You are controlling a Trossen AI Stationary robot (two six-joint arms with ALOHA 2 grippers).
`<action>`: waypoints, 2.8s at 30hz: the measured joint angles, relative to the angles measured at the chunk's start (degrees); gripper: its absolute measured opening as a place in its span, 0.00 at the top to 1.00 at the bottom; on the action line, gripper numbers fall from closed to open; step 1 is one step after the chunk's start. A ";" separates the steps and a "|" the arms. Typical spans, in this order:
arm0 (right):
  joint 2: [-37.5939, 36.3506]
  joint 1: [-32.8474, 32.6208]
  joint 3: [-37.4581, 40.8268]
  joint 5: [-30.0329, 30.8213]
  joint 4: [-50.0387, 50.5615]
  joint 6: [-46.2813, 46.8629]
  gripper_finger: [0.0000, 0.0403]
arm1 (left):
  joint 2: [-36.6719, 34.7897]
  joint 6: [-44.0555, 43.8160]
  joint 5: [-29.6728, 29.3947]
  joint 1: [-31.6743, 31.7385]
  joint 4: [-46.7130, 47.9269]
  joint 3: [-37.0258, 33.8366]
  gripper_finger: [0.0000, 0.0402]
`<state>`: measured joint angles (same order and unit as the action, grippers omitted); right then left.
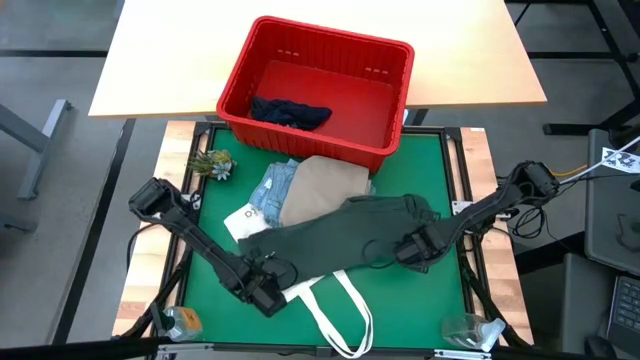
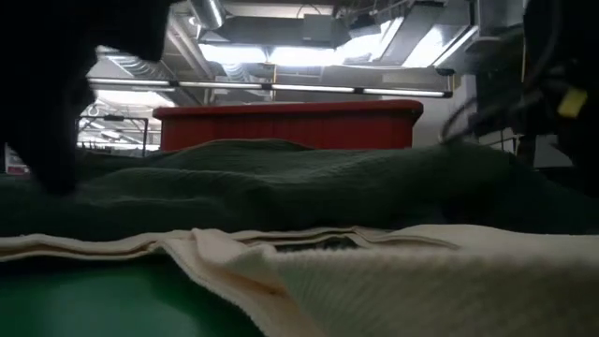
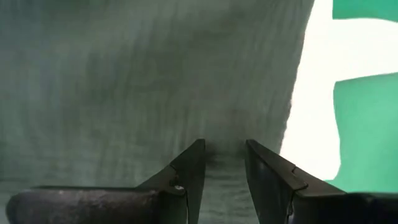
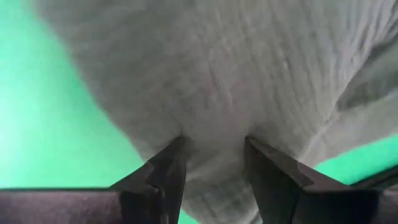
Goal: Fold Laundry from Bin
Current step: Fold the green shirt
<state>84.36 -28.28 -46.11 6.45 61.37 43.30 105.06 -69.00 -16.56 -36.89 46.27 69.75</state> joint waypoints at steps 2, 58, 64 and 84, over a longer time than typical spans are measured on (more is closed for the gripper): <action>0.00 -0.31 2.79 -0.21 -1.67 1.45 0.59 | 0.00 -1.40 0.07 -0.80 -3.71 -2.60 0.73; -6.86 -0.21 -8.79 0.04 4.69 -7.81 0.59 | -18.68 -17.75 6.83 0.18 11.50 -5.54 0.42; -6.86 -0.21 -8.79 0.01 4.41 -7.81 0.59 | -15.52 -24.18 7.54 -1.31 11.57 -6.04 0.41; -6.86 -0.21 -8.81 0.00 1.69 -7.66 0.59 | -6.57 -41.93 4.45 -6.64 11.76 -6.13 0.41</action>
<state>77.49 -28.49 -54.92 6.45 63.06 35.64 98.49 -110.93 -12.10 -43.53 58.02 63.61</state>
